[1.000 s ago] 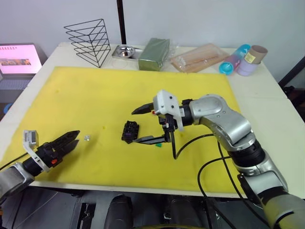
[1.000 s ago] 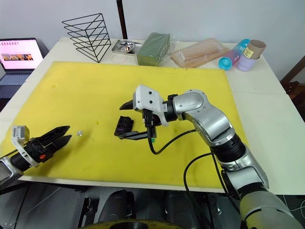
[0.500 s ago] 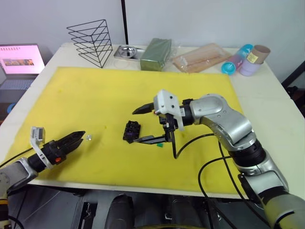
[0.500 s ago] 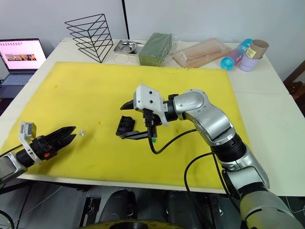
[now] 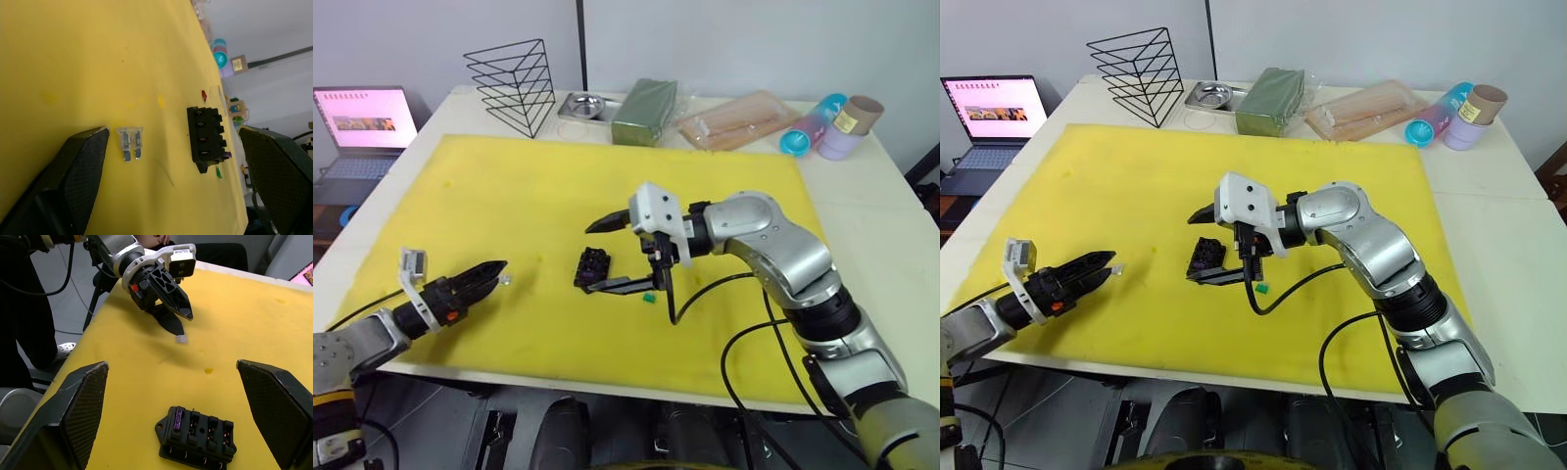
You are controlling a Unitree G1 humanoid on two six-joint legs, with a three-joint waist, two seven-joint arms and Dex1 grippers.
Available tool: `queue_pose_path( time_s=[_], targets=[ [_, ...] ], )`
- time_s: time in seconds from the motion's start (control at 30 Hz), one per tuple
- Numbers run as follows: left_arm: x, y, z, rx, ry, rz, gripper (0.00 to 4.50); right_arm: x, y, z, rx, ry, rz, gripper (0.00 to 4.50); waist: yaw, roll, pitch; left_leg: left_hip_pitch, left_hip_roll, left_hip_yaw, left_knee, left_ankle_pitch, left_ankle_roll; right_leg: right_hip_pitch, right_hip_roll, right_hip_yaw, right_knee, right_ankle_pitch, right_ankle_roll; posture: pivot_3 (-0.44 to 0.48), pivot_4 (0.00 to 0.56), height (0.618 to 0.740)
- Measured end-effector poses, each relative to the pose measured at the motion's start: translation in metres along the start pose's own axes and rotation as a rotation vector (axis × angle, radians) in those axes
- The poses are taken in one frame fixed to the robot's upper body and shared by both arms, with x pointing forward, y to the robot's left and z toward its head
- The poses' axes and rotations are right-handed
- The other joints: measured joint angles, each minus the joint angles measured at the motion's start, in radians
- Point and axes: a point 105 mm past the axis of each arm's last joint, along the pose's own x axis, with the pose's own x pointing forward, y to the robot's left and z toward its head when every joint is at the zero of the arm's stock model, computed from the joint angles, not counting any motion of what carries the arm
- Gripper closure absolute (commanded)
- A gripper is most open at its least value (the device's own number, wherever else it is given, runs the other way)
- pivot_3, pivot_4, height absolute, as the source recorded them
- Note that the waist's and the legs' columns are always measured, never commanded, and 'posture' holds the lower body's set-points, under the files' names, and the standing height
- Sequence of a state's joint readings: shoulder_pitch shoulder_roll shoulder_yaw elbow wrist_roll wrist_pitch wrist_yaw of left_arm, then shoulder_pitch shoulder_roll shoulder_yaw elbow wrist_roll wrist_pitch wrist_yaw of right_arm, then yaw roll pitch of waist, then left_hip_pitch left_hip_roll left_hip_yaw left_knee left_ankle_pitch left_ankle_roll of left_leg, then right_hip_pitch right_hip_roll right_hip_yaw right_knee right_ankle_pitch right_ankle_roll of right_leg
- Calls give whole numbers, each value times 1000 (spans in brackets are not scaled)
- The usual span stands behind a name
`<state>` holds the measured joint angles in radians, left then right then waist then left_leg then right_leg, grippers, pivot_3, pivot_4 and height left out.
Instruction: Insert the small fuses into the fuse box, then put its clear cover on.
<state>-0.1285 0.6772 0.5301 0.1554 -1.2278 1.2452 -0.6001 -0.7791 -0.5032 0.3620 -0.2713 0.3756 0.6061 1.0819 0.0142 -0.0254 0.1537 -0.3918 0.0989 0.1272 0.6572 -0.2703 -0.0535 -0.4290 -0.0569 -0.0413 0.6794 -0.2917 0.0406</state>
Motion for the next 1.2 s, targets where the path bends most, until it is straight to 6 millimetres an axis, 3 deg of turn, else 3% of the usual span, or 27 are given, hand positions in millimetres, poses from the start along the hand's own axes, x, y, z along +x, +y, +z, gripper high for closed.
queue_pose_path(
  time_s=[0.4, 0.8, 1.2],
  targets=[
    [2, 0, -8, 15, 15, 47, 35, -1, -1, -1, 6, 5, -7, 0, -4, 0, 0, 0, -1, 0, -1, -2, 4, 4, -2, -1, -13, 3, 5, 0, 150, 740],
    [-4, 21, -13, 31, -2, 178, 4441, 0, -1, 0, 5, 3, -13, 0, -26, 1, -1, 0, -2, 1, -6, -3, 5, 3, -3, 0, -14, 4, 6, 0, 150, 740],
    [-13, 12, -13, 24, 30, 164, 4481, -1, -3, -1, 8, -1, -18, 0, -35, 2, -1, 1, -2, 1, -8, -3, 5, 2, -3, 0, -15, 4, 7, 0, 150, 740]
  ],
)
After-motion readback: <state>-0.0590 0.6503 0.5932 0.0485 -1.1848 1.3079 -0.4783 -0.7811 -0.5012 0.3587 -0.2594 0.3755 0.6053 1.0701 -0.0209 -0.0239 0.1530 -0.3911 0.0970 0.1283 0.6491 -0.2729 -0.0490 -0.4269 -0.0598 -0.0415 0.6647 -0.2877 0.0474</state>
